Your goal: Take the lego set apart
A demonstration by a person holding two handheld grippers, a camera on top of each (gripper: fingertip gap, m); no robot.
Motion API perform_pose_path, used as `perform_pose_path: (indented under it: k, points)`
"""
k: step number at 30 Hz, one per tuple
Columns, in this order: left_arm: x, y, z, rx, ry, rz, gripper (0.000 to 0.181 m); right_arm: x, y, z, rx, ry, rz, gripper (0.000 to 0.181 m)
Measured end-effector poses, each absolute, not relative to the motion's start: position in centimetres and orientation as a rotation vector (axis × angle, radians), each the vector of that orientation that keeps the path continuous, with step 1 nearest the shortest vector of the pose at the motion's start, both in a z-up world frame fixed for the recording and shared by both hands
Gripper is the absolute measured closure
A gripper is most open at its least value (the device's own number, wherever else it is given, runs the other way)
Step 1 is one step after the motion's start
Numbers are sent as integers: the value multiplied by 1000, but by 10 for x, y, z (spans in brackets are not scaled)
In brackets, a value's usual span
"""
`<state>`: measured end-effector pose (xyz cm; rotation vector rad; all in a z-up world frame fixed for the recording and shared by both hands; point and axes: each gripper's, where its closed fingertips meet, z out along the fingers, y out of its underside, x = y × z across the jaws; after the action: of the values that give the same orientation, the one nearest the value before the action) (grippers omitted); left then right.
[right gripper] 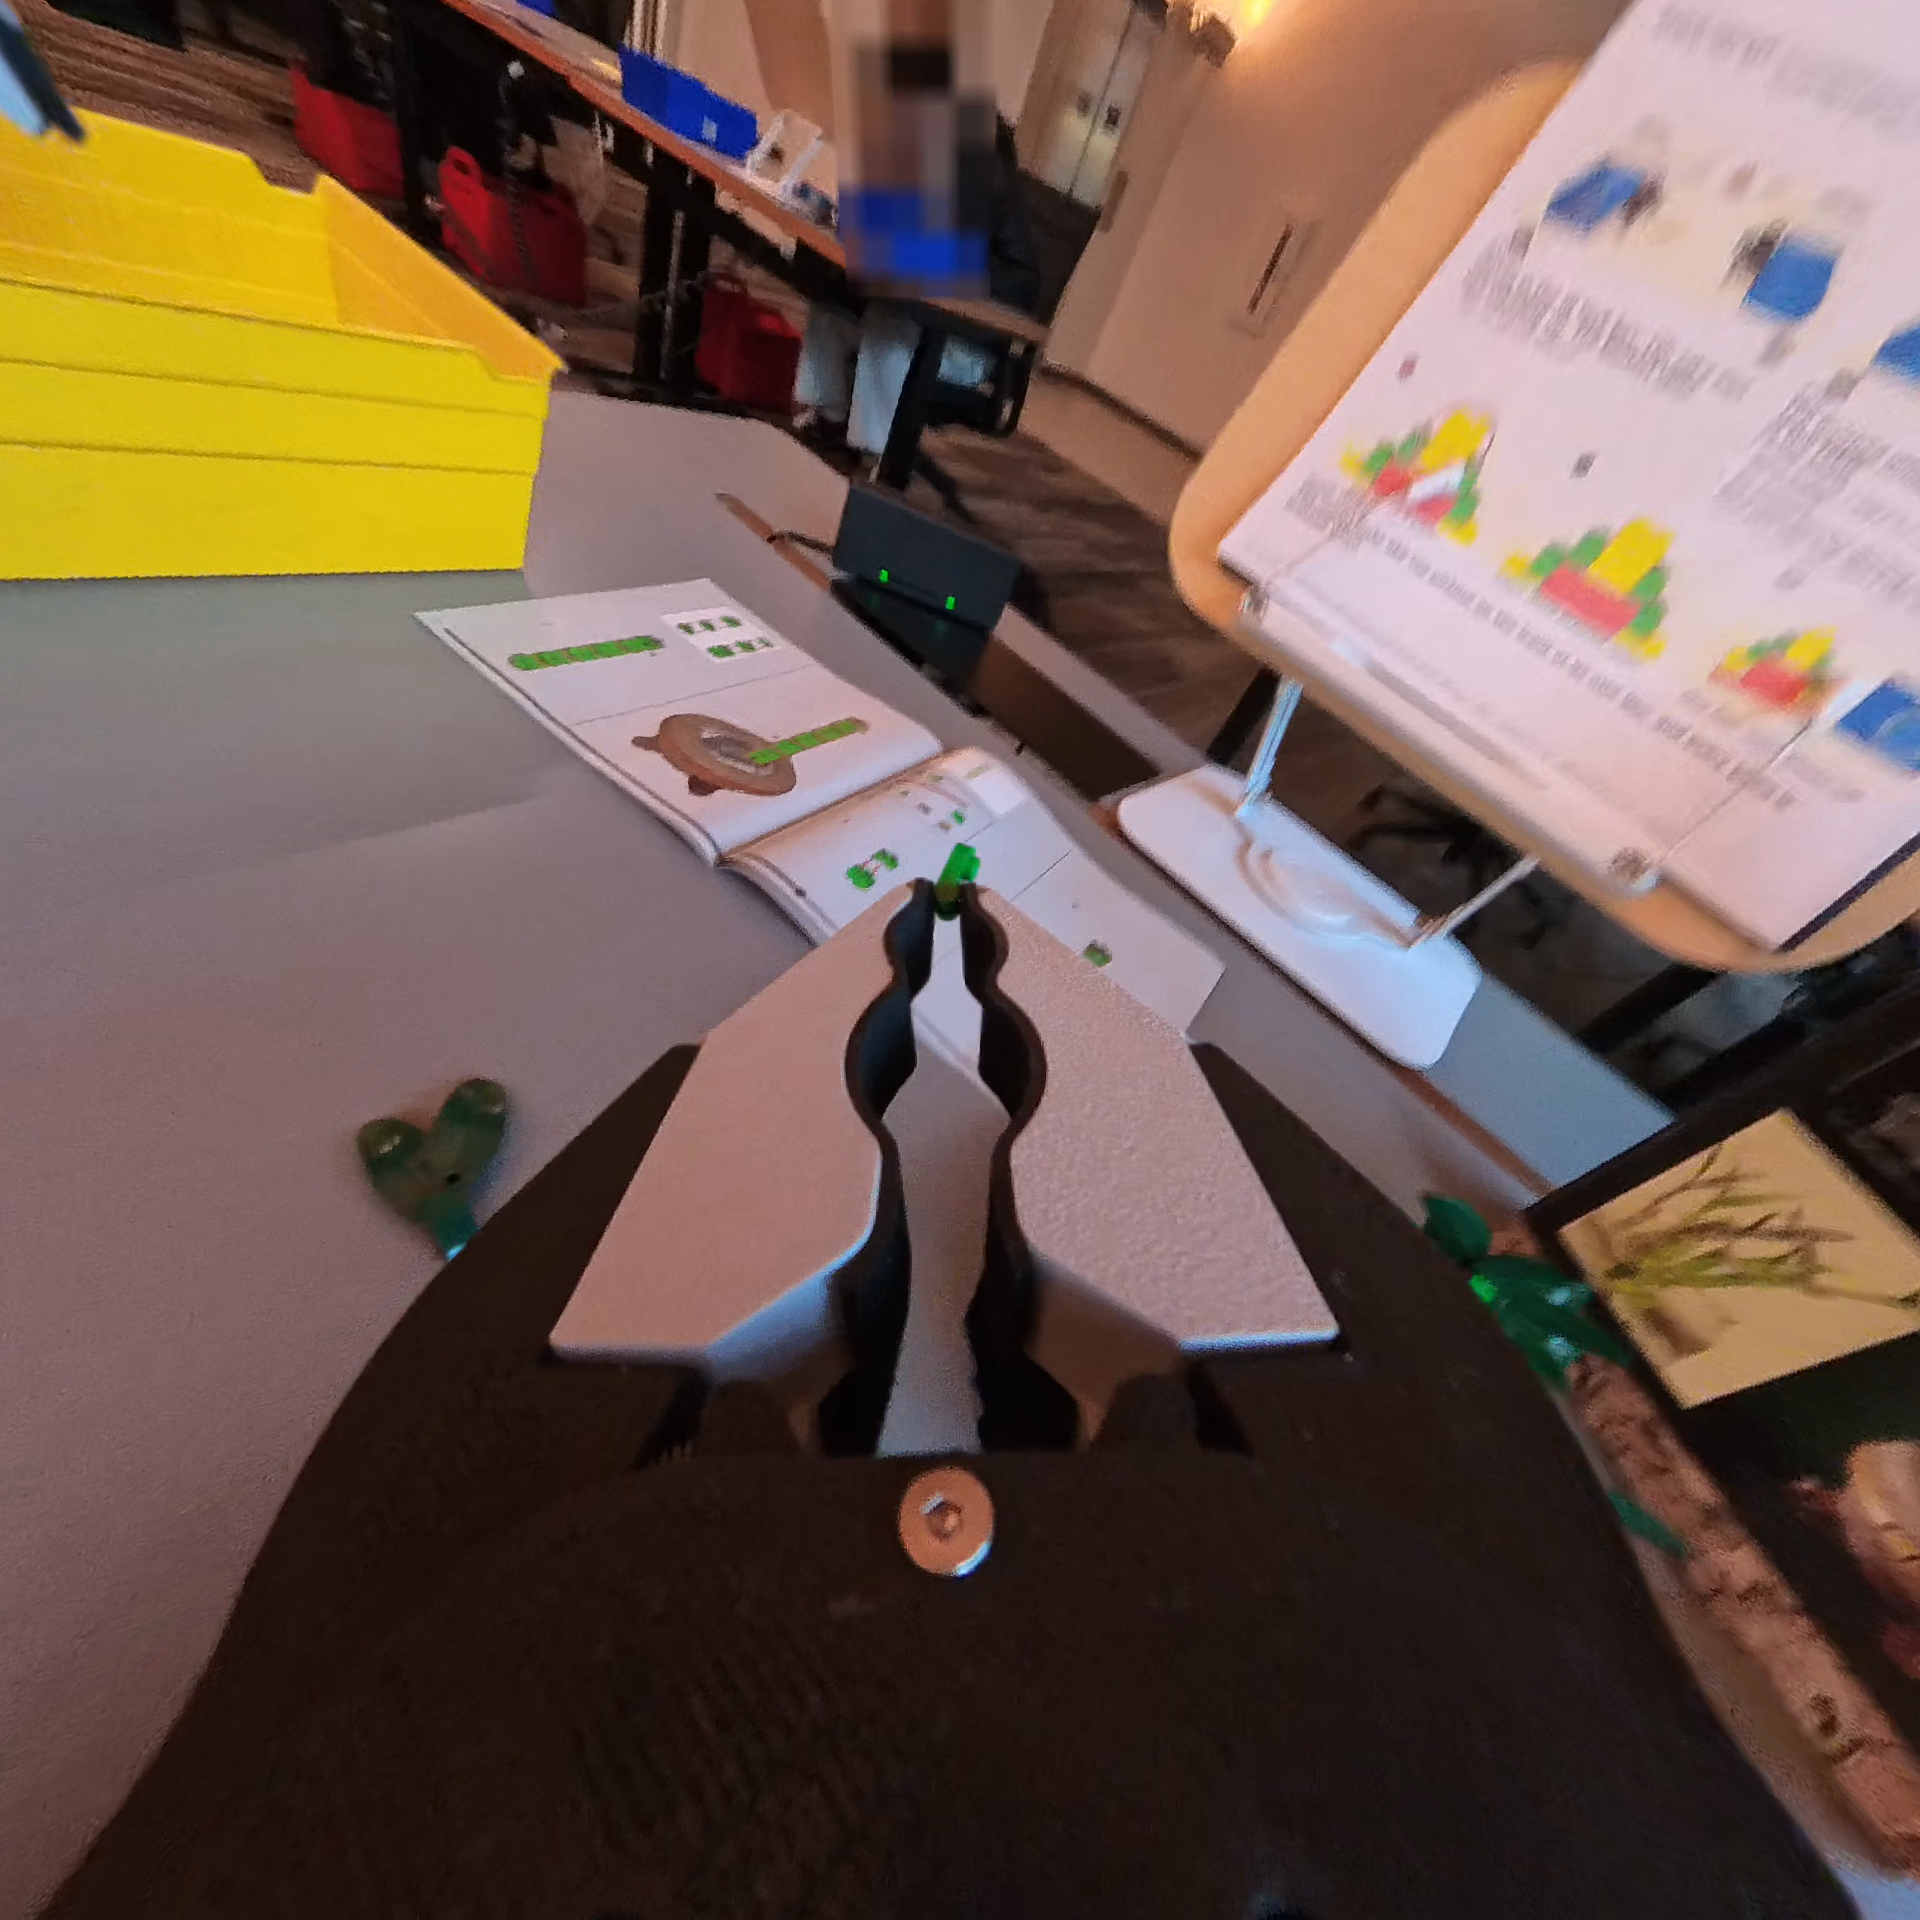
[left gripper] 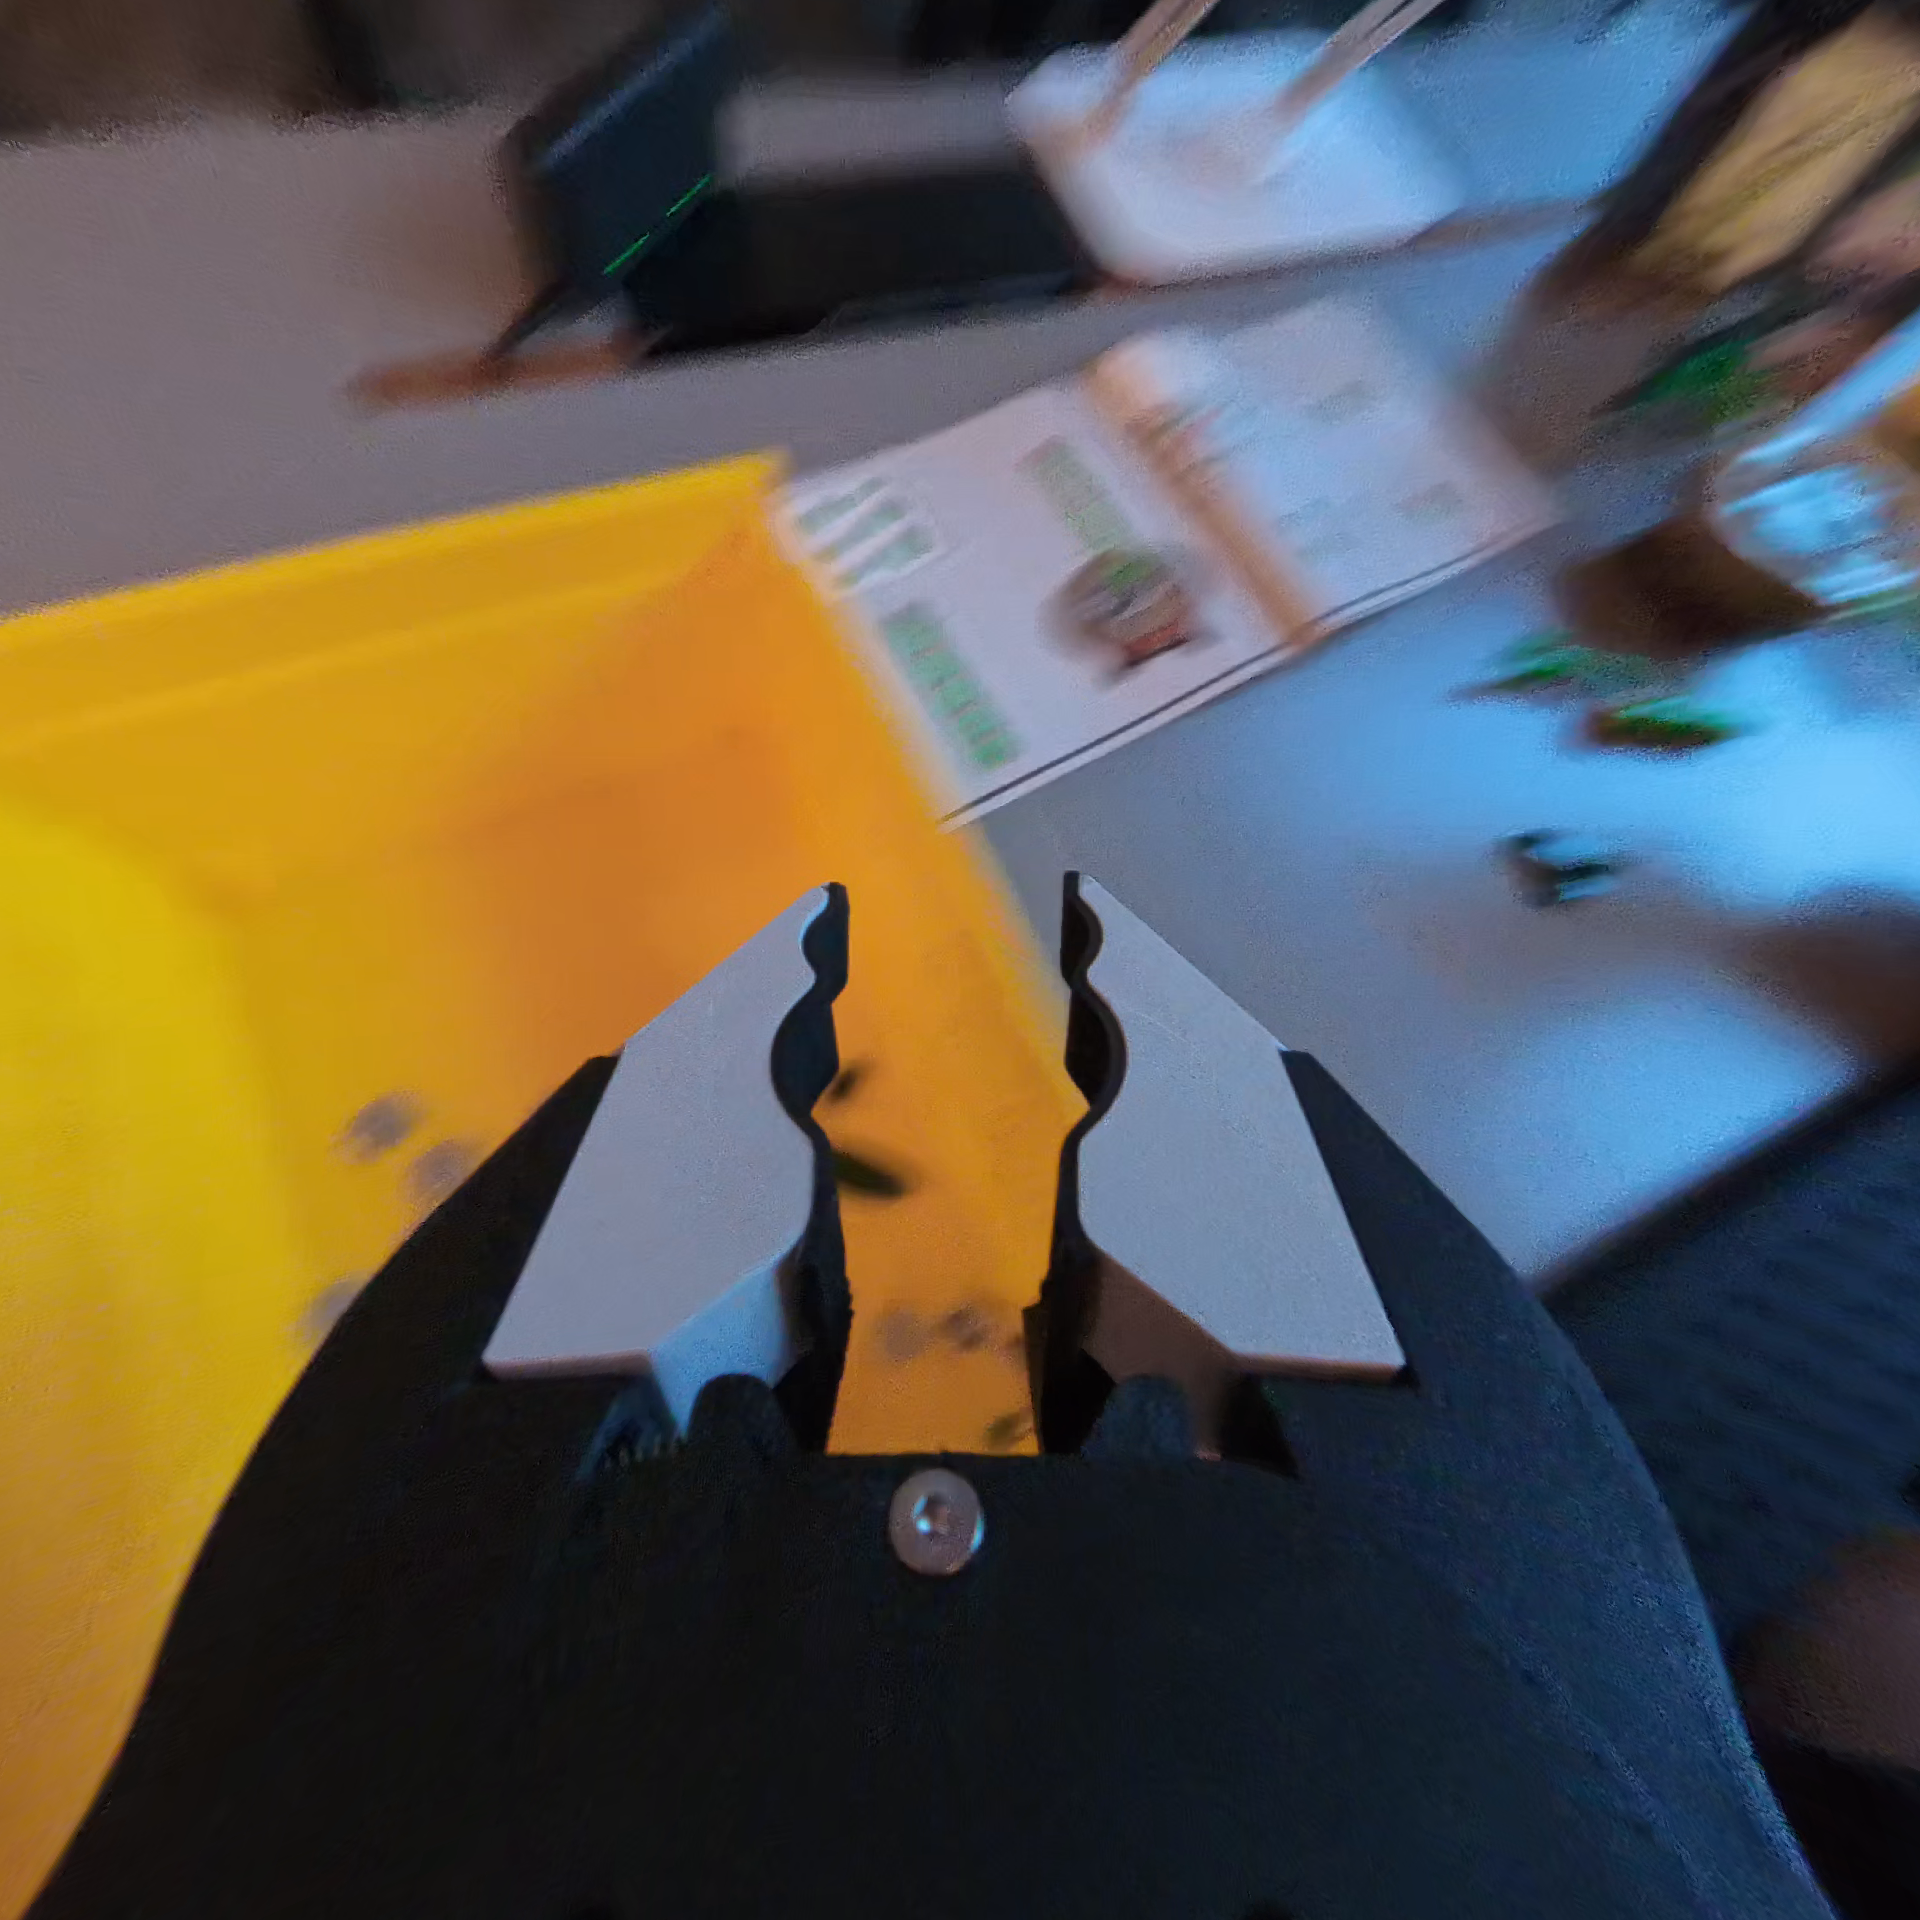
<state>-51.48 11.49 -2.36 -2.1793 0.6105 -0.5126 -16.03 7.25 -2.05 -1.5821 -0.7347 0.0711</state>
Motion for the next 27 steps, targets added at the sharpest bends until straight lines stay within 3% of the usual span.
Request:
perform_pose_path:
  k: [5, 11, 14, 17, 25, 27]
  points:
    - [-348, 39, 27, -1858, 880, -1094, 142, -200, 41, -2, -1342, -918, 80, 178]
    - [-232, 4, 9, -1762, 1004, -1416, 146, -224, 7, 2, -1189, -1047, 234, 178]
    - [-212, 0, 3, -1767, 987, -1582, 151, -225, 6, -1, -1182, -1069, 232, 178]
    - [-209, 6, 2, -1748, 934, -1650, 174, -226, 6, -1, -1173, -1079, 211, 178]
    - [-216, 13, -8, -1794, 919, -1569, 176, -228, 14, -11, -1216, -1102, 165, 177]
    - [-225, 19, -7, -1803, 890, -1513, 175, -224, 24, -18, -1282, -1077, 154, 164]
